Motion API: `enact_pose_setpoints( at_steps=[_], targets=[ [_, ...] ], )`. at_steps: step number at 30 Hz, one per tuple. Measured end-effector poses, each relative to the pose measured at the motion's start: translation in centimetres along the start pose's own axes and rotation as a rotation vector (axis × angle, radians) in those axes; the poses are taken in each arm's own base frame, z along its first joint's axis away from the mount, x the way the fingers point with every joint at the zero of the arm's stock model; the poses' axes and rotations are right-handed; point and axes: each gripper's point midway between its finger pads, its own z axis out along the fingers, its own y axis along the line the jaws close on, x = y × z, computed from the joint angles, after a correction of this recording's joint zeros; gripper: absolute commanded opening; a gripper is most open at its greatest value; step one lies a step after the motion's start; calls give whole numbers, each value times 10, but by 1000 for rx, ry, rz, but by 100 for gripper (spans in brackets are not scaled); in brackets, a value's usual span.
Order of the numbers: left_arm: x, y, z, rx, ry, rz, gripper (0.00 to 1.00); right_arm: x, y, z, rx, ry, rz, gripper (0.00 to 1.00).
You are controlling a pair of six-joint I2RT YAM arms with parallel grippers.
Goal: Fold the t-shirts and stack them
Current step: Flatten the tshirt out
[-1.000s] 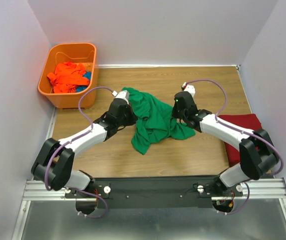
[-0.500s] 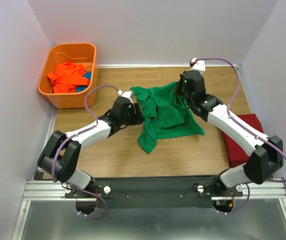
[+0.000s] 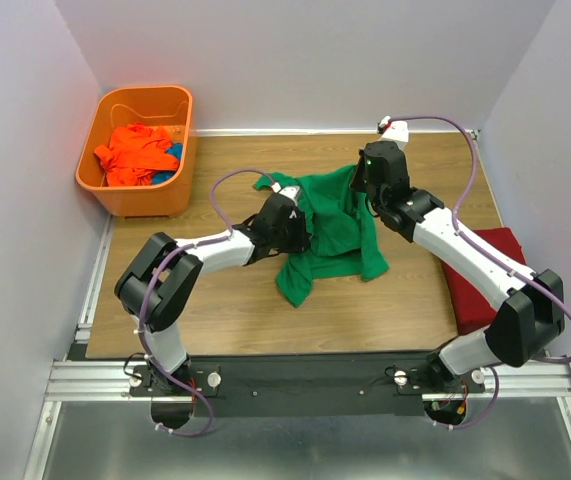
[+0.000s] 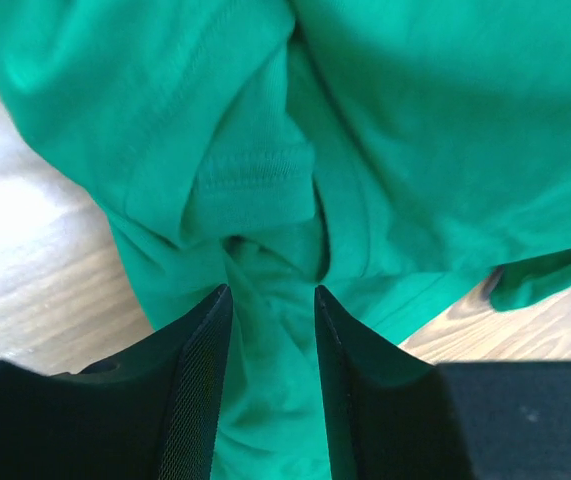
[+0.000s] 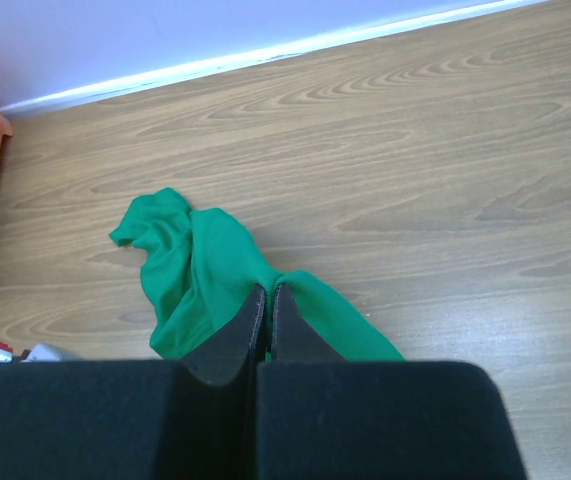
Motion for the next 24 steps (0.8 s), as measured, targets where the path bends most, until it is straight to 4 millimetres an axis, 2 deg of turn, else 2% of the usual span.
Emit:
enact_pose_setpoints(
  at_steps=[3, 9, 12, 18, 21, 24],
  targets=[
    [8, 3, 2, -24, 16, 5, 46, 0, -1, 0, 5, -2, -3, 3],
    [4, 13, 2, -86, -9, 10, 46, 0, -1, 0, 6, -2, -3, 3],
    [-7, 11, 1, -114, -30, 23, 47, 0, -1, 0, 5, -2, -3, 3],
    [-37, -4, 3, -125, -86, 57, 48, 0, -1, 0, 5, -2, -2, 3],
    [-41, -2, 7, -147, -93, 65, 48, 0, -1, 0, 5, -2, -2, 3],
    [-36, 8, 9, -195, -75, 74, 48, -1, -1, 0, 5, -3, -2, 3]
  ],
)
